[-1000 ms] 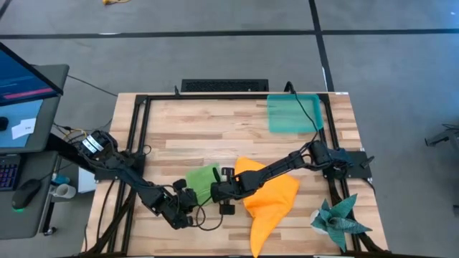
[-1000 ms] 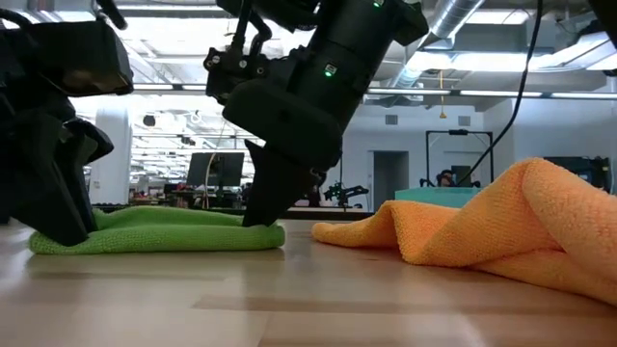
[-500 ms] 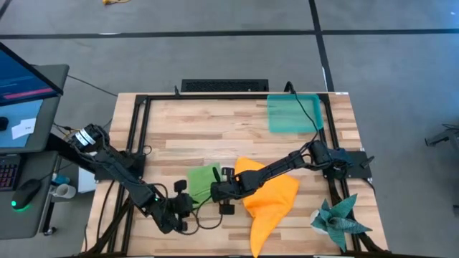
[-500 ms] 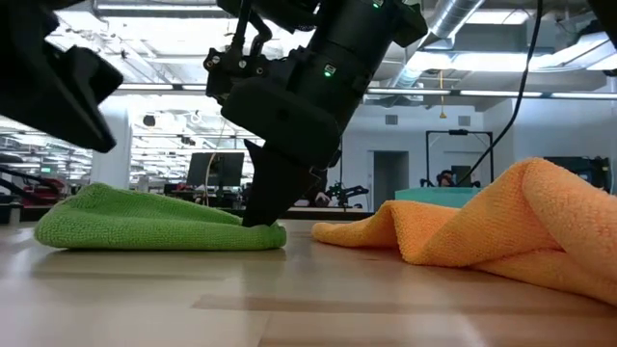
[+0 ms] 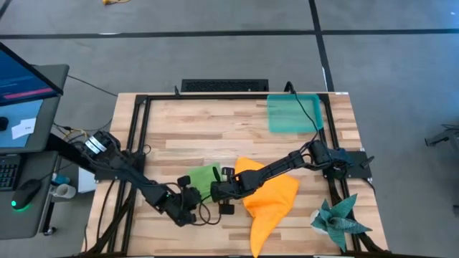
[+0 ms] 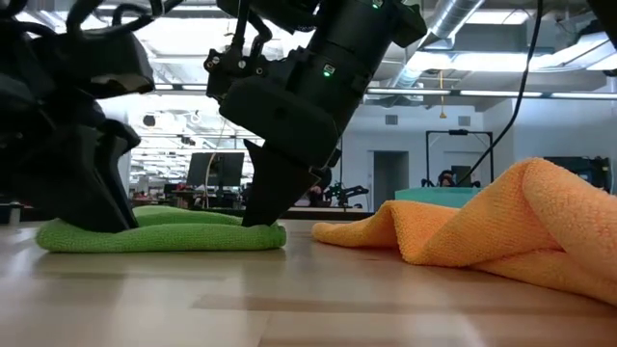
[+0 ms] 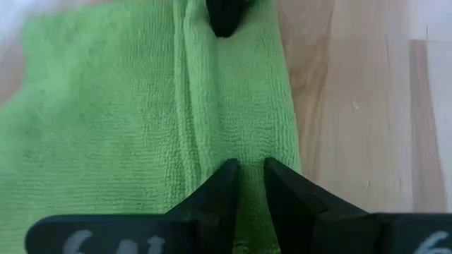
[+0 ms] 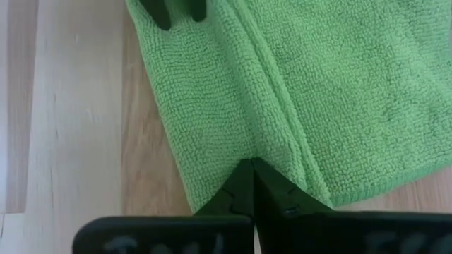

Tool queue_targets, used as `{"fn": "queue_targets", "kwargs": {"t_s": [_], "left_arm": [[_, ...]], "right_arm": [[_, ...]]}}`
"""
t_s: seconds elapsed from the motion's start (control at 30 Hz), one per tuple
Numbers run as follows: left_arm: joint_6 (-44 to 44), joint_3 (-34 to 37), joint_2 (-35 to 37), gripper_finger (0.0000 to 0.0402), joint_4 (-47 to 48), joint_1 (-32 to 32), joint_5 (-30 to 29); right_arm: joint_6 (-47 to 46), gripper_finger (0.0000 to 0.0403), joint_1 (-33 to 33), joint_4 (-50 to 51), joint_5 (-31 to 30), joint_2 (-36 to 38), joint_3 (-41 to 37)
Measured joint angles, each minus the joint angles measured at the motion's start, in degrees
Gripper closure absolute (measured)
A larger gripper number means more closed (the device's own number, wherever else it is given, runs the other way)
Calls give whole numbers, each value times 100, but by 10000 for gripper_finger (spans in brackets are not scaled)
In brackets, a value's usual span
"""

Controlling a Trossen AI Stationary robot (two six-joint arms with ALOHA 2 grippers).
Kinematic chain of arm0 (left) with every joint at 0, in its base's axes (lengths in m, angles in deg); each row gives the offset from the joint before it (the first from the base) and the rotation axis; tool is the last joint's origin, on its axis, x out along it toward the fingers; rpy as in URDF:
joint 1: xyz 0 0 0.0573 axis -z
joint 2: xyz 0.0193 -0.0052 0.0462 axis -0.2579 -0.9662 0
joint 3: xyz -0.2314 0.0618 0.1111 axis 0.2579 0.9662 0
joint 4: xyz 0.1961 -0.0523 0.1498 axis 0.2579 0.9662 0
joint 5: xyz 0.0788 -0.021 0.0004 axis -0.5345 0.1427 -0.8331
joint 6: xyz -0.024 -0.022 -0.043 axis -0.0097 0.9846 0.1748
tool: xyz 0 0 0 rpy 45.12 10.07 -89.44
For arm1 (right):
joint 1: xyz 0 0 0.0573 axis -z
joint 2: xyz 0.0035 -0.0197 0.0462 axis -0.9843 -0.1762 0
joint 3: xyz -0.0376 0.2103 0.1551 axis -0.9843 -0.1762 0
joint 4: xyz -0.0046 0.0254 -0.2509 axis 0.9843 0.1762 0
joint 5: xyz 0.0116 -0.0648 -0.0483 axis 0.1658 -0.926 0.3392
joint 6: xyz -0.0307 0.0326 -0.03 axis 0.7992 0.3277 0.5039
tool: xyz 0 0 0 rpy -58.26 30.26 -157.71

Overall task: Roll microfiber towels into tight, uniform cylinder then place into a basket
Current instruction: Roll the green microfiber towel

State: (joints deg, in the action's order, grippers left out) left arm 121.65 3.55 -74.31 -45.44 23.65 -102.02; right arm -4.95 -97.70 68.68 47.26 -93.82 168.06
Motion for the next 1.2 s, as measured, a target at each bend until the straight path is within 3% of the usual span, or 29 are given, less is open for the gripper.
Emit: {"fn": "queue_targets", "kwargs": {"t_s": [0.43, 0.7, 0.87, 1.0, 1.2], "left_arm": [[115, 2, -38, 334, 167, 44, 69], [100, 2, -40, 334, 212, 43, 113], [2, 8, 19, 334, 266, 45, 152], [-13, 17, 66, 334, 284, 82, 182], [-52, 19, 71, 334, 273, 177, 60]], "right_arm": [[-205, 336, -70, -94, -30, -8, -4], [30, 324, 73, 686, 21, 554, -17], [716, 325, -30, 1276, -742, 1075, -17], [610, 325, -212, 1817, -1147, 1639, -32], [506, 325, -566, 1038, -1845, 2478, -1185]]}}
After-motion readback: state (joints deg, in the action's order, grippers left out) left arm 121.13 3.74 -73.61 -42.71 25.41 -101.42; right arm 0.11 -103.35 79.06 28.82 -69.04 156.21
